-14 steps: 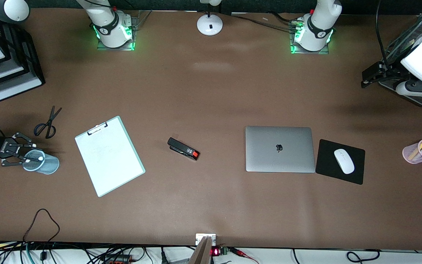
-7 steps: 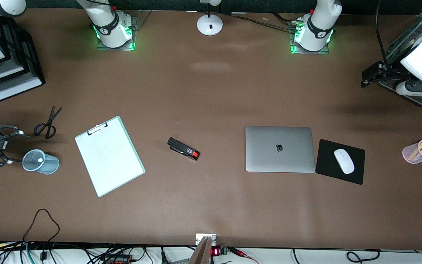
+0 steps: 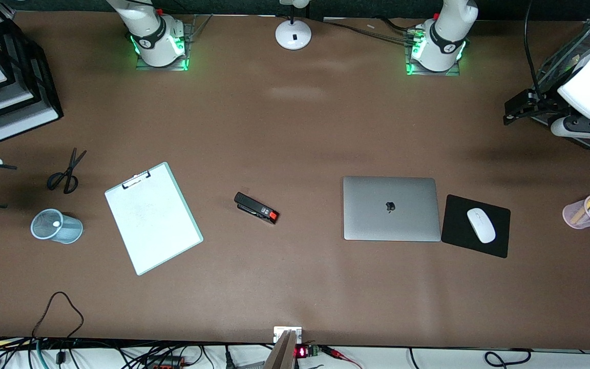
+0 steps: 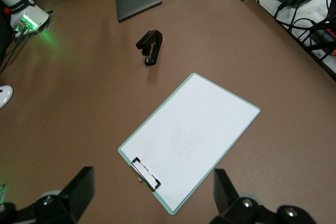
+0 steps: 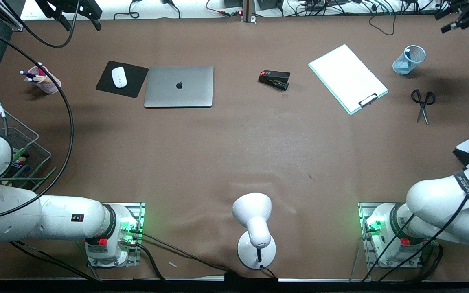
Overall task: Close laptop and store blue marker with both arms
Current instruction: 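Lower the marker into the cup and open the right gripper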
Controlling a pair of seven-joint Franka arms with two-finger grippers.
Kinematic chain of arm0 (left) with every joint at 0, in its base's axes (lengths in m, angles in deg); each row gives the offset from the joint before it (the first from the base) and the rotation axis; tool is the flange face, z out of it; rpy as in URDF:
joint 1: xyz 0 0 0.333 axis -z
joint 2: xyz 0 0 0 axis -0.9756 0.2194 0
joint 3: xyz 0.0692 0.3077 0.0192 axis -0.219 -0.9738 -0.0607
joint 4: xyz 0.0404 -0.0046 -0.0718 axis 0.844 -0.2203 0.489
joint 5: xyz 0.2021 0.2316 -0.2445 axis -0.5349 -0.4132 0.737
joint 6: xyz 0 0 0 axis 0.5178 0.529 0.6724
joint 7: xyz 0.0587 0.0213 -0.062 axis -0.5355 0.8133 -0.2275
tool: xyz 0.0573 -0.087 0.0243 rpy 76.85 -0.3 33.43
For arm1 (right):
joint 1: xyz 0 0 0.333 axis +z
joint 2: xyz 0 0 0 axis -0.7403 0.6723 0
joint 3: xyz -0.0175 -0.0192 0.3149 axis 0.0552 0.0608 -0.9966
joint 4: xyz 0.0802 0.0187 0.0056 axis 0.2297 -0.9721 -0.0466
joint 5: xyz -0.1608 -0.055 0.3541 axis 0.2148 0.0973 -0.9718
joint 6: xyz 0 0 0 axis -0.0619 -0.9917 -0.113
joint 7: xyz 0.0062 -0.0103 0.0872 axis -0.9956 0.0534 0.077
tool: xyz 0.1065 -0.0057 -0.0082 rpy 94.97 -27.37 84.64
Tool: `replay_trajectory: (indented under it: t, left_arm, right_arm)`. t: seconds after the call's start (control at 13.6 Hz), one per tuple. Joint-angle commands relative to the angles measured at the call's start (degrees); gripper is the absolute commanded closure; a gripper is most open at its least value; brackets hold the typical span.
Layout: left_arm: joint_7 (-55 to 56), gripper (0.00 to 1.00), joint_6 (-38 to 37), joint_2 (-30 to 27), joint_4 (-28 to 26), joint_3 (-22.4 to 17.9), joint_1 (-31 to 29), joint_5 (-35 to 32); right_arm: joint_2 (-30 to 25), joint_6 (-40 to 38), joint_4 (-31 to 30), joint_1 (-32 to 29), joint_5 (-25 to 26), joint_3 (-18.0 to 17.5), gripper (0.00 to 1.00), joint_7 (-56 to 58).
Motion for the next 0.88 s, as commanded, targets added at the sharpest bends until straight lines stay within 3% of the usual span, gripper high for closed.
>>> replay_trajectory:
  t: [0.0, 0.52, 0.81]
  left_arm:
    - [-1.26, 0.0, -0.94, 1.09, 2.22, -0.36, 0.4, -1.27]
    - [-1.26, 0.0, -0.94, 1.09, 2.22, -0.36, 0.4, -1.27]
    - [-1.26, 0.0, -0.94, 1.09, 2.22, -0.36, 0.4, -1.27]
  right_arm:
    - [-2.26, -1.75, 2.98, 4.49, 4.35, -0.07, 0.0, -7.59]
    - [-9.02, 0.1, 2.54, 18.83, 13.68, 0.19, 0.0, -33.58]
    - [-13.07, 0.1, -2.99, 23.31, 18.78, 0.1, 0.0, -51.68]
